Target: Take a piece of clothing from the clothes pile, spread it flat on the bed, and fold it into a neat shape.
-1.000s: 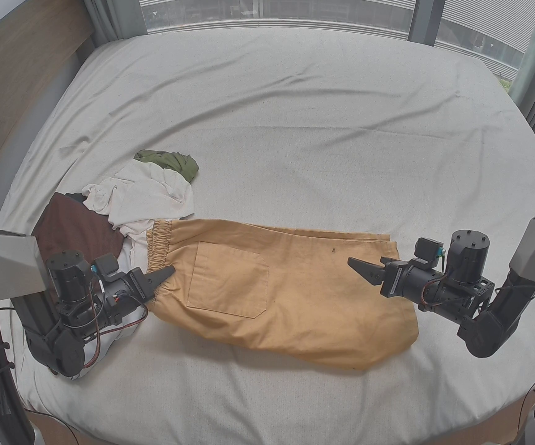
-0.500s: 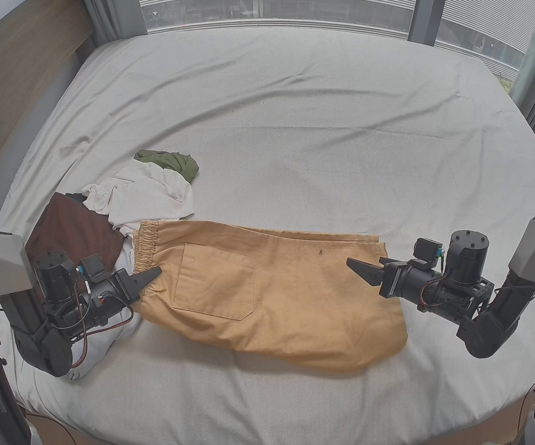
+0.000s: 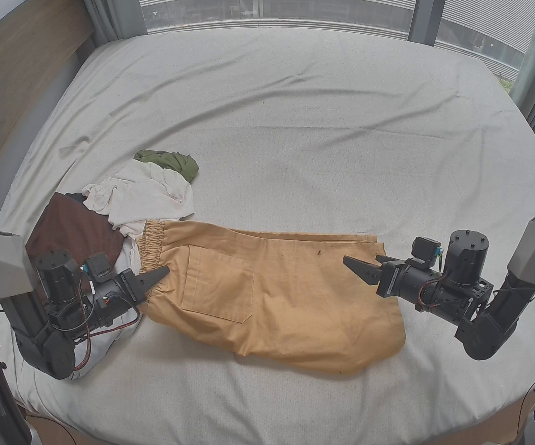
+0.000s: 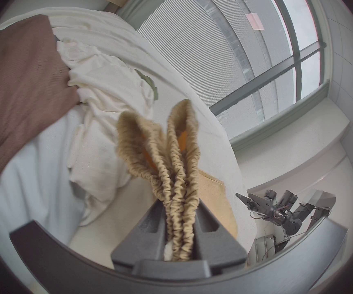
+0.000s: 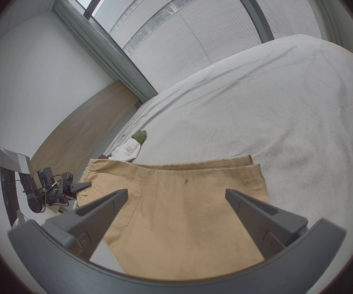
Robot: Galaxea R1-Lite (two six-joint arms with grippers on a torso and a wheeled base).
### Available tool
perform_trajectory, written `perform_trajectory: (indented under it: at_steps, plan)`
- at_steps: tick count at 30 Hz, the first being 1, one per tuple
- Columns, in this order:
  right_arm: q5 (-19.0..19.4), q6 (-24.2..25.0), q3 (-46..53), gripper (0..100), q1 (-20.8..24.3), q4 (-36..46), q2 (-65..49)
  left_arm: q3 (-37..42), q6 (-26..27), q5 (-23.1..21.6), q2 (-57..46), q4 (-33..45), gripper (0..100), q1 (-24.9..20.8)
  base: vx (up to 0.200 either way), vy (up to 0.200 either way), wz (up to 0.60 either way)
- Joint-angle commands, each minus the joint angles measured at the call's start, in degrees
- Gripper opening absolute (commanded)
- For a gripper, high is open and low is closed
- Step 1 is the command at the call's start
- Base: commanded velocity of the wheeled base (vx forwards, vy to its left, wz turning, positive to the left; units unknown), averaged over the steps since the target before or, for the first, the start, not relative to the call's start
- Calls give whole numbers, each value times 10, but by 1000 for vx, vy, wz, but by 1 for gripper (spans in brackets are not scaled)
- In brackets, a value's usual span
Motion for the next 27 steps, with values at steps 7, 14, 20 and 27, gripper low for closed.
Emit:
perform_trajectory:
  at_steps: [7,14,20,27]
  plan:
    - [15,2,13,100,2,-55,-10,-6,-4,11,-30,0,0,-109,0,0,0]
    - [23,3,14,100,4,-71,-21,-13,-5,11,-4,-1,0,-140,0,0,0]
    - [23,3,14,100,5,-71,-29,-45,-8,21,17,-1,0,-165,0,0,0]
    - [24,8,10,100,5,-71,-43,-81,-10,42,38,0,0,-195,0,0,0]
